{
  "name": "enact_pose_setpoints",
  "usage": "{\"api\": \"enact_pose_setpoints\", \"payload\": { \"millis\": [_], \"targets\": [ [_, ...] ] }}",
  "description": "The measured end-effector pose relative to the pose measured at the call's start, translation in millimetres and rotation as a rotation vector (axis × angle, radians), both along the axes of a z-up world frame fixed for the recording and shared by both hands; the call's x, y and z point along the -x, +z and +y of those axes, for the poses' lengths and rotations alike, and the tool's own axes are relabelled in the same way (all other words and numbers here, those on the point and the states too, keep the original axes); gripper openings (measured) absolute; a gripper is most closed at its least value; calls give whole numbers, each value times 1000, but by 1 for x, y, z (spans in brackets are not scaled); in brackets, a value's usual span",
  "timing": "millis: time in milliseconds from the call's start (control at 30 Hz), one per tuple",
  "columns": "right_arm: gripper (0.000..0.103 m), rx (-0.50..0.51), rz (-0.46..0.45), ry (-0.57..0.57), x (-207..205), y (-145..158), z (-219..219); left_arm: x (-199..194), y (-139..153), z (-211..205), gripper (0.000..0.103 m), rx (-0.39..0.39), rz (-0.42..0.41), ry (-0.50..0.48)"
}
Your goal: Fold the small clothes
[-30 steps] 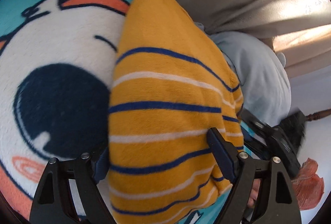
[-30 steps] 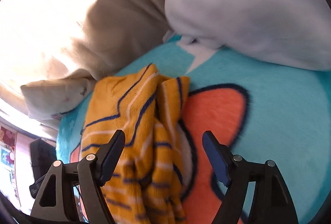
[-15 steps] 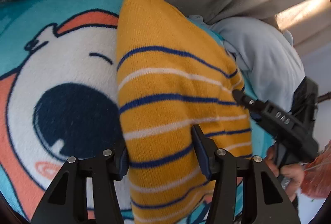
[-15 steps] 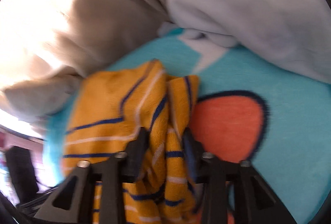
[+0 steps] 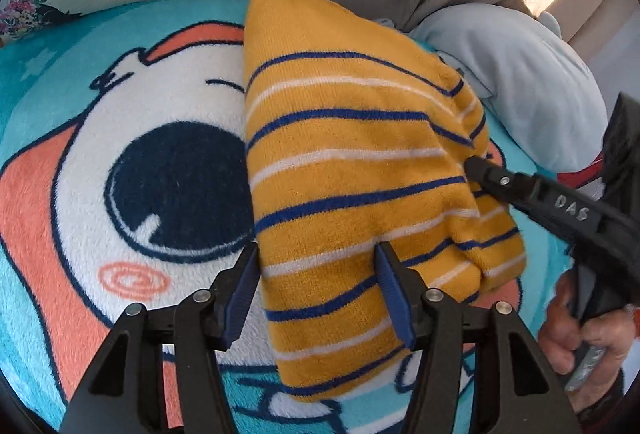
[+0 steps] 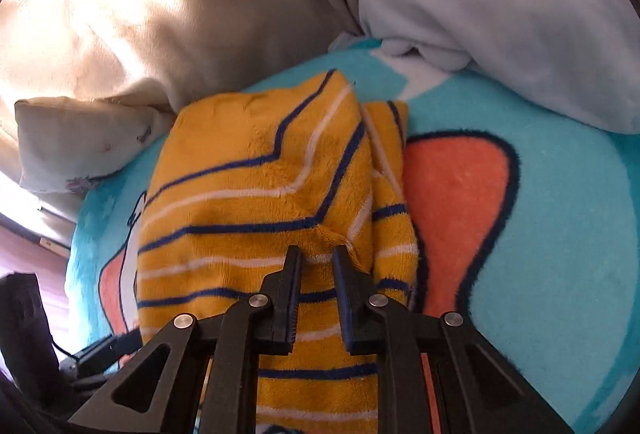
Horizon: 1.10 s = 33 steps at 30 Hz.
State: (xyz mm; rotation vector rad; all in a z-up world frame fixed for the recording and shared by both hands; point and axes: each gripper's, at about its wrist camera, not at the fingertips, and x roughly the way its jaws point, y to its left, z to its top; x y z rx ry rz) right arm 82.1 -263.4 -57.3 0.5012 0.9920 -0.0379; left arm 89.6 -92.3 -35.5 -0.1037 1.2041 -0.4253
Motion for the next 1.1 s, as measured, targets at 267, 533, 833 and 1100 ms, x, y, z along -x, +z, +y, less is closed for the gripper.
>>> {"api": "enact_pose_setpoints", "payload": {
  "millis": [267,533,833,1100],
  "targets": [
    [44,193,-68,24,37,44,25,46,74,21,58,-147,-369,135],
    [51,245,-14,33,82,38,35,129,158,34,91,-254,-794,351],
    [54,215,2,75,84,5,26,148,152,43,91,-289,-686,372],
    [10,91,-10,75,83,2,-11,163,129,42,91,-311,-589,341]
  ]
}}
